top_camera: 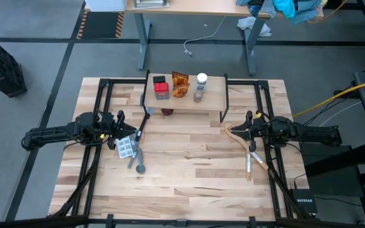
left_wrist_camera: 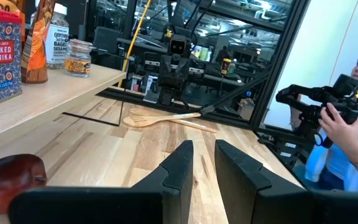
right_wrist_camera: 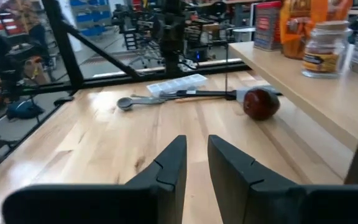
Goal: Shelf spices
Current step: Return to Home Position
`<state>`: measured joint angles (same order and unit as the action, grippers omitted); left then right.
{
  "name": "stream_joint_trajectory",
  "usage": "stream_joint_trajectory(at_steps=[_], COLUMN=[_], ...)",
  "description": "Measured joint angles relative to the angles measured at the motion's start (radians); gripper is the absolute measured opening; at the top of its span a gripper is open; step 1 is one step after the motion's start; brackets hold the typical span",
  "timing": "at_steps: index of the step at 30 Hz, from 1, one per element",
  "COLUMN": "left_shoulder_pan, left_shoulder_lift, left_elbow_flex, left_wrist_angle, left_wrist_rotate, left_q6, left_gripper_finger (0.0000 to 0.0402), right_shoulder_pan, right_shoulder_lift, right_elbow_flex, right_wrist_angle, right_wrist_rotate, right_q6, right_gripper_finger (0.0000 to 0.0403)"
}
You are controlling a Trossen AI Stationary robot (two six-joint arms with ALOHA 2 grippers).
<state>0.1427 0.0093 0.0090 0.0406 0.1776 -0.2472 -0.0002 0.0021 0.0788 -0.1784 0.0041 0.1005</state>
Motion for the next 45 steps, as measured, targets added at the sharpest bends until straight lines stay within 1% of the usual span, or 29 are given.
stream_joint_trajectory(at_steps=[5, 10, 14, 21, 45], left_shoulder_pan=[0.0, 0.0, 0.0, 0.0, 0.0], left_shoulder_lift=[0.0, 0.0, 0.0, 0.0, 0.0], left_elbow_flex=[0.0, 0.0, 0.0, 0.0, 0.0], left_wrist_angle=[0.0, 0.0, 0.0, 0.0, 0.0], left_wrist_rotate=[0.0, 0.0, 0.0, 0.0, 0.0], left_q6=[0.0, 0.0, 0.0, 0.0, 0.0], left_gripper_finger=[0.006, 0.006, 0.006, 0.006, 0.006], right_shoulder_pan=[0.0, 0.0, 0.0, 0.0, 0.0], right_shoulder_lift=[0.0, 0.0, 0.0, 0.0, 0.0], right_elbow_flex=[0.0, 0.001, 0.001, 0.0, -0.003], right_wrist_angle=[-0.002, -0.002, 0.0, -0.003, -0.003], right_wrist_rotate=[0.041, 0.111, 0.143, 0.111, 0.109], right_q6=[0.049, 0.12, 0.129, 0.13, 0.13], right_gripper_finger=[0.0072, 0.0072, 0.0072, 0.0072, 0.0072])
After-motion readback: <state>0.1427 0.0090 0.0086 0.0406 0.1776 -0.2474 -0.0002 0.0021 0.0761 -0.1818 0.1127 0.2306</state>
